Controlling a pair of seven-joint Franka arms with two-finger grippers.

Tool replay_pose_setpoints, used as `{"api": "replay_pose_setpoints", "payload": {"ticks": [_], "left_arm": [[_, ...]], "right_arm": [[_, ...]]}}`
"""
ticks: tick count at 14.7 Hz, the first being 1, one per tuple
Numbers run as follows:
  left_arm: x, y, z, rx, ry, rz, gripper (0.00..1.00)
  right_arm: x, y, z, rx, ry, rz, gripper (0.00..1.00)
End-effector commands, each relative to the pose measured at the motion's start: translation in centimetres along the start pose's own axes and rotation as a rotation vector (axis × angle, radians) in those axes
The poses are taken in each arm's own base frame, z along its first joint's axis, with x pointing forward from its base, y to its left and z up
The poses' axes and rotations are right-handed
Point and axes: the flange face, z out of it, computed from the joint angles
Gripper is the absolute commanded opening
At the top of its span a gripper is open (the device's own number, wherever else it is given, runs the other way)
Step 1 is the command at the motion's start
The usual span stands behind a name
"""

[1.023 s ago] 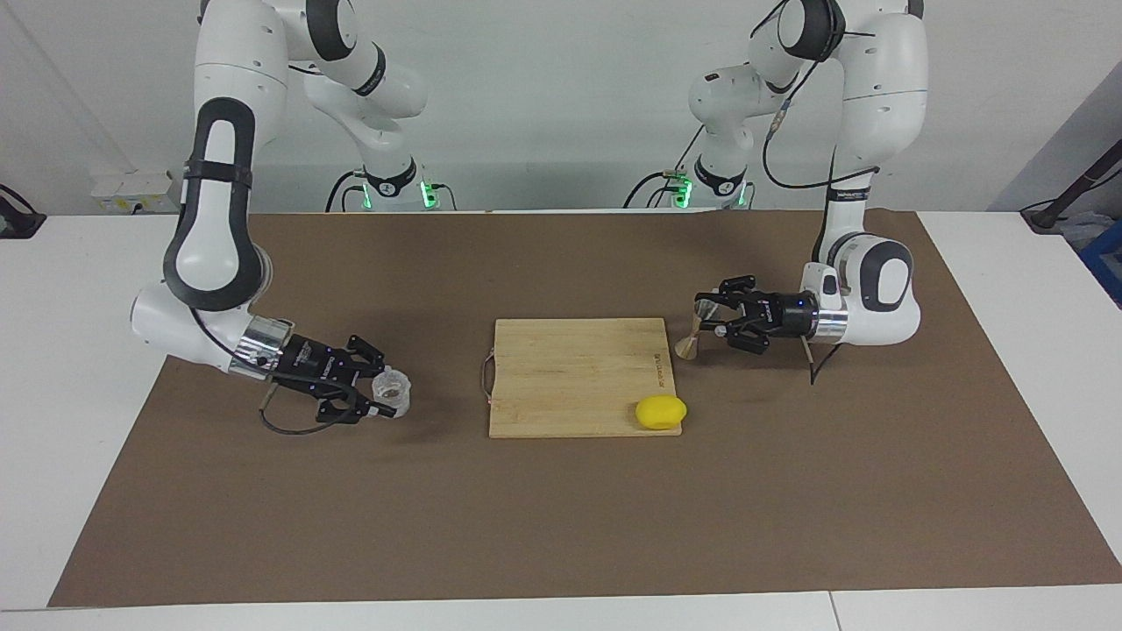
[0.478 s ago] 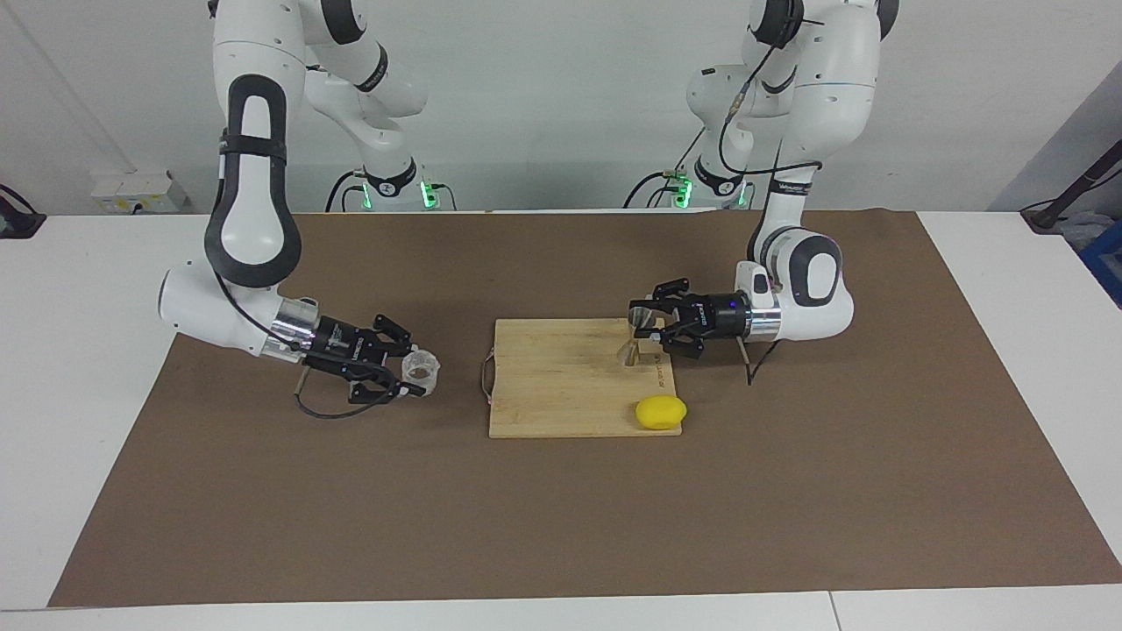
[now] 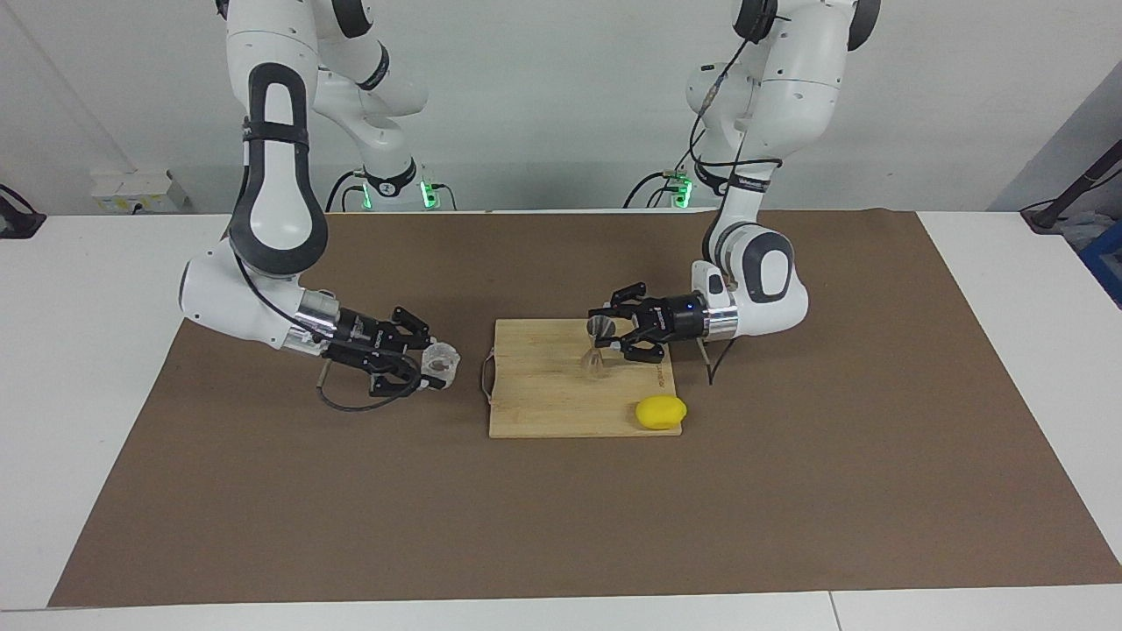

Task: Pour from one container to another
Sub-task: 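Carry the metal cup onto the board while the right gripper lifts the glass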

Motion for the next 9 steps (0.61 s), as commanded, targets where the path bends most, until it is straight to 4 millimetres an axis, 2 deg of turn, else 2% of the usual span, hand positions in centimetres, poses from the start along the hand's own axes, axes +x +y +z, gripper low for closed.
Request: {"api": "replay_pose_setpoints", "payload": {"ticks": [1, 5, 9], "left_arm": [[-0.2, 1.3, 1.4, 0.078, -0.016, 0.026, 0.42], [-0.6, 2.6, 4.2, 0.108, -0.003, 0.001, 0.42], [-1.2, 3.2, 5.2, 0.139, -0.025, 0.026, 0.41]], "right_arm": [[-0.7, 0.7, -1.0, 0.019, 0.022, -0.011, 0.00], [-0.8, 0.9, -0.9, 0.017, 0.023, -0.041, 0.00], [-1.4, 1.1, -0.1, 0.014, 0.029, -0.054, 0.00]]}}
